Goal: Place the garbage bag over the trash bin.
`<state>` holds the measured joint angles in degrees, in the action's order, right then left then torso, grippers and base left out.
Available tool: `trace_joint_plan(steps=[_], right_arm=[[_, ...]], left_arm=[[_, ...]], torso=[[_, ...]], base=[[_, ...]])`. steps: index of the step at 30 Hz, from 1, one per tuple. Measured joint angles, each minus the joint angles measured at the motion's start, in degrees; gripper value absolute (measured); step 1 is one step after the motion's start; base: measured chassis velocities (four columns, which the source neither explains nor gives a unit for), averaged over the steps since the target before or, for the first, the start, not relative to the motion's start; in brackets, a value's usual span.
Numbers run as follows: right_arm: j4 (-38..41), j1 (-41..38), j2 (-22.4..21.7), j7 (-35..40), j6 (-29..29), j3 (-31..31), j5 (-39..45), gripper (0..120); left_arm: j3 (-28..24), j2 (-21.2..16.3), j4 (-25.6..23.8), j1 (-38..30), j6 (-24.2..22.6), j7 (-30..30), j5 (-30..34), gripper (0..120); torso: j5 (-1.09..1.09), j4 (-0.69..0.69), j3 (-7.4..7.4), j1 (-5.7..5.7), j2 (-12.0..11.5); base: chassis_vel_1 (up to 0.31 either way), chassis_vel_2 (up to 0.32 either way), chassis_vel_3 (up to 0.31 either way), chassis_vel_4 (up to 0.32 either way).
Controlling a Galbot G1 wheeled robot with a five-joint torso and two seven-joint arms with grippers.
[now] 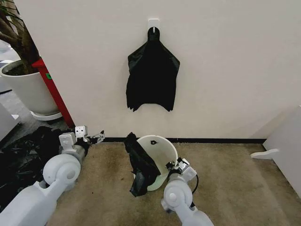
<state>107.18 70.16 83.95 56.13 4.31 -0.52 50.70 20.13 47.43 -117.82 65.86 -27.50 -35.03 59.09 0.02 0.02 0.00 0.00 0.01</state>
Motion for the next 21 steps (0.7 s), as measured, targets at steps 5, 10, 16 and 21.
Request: trace_joint_plan(steps=[5,10,16,21], right_arm=[[3.93,1.88,-1.30,-3.77,0.31,0.46,-7.94,40],[5.89,4.13,-4.19,-12.04,-0.29,1.70,-19.10,57],[8.64,4.64,-8.19,-21.95,1.60,0.76,-23.08,78],[10.60,3.98,-12.85,-31.66,2.99,-0.60,-24.08,97]], left_arm=[[-2.36,0.15,1.17,-1.36,0.18,0.00,-0.22,100],[-3.76,0.88,1.46,-1.41,1.90,0.06,-2.50,100],[-1.91,2.13,0.66,-0.91,3.56,0.20,-2.24,100],[0.93,3.31,0.42,0.84,3.58,0.25,-0.40,100]], torso=[[-0.01,-0.02,0.00,0.00,0.00],[-0.01,-0.03,0.00,0.00,0.00],[-0.01,-0.02,0.00,0.00,0.00],[-0.02,-0.02,0.00,0.00,0.00]], base=[[0.000,0.000,0.000,0.000],[0.000,0.000,0.000,0.000],[0.000,0.000,0.000,0.000],[0.000,0.000,0.000,0.000]])
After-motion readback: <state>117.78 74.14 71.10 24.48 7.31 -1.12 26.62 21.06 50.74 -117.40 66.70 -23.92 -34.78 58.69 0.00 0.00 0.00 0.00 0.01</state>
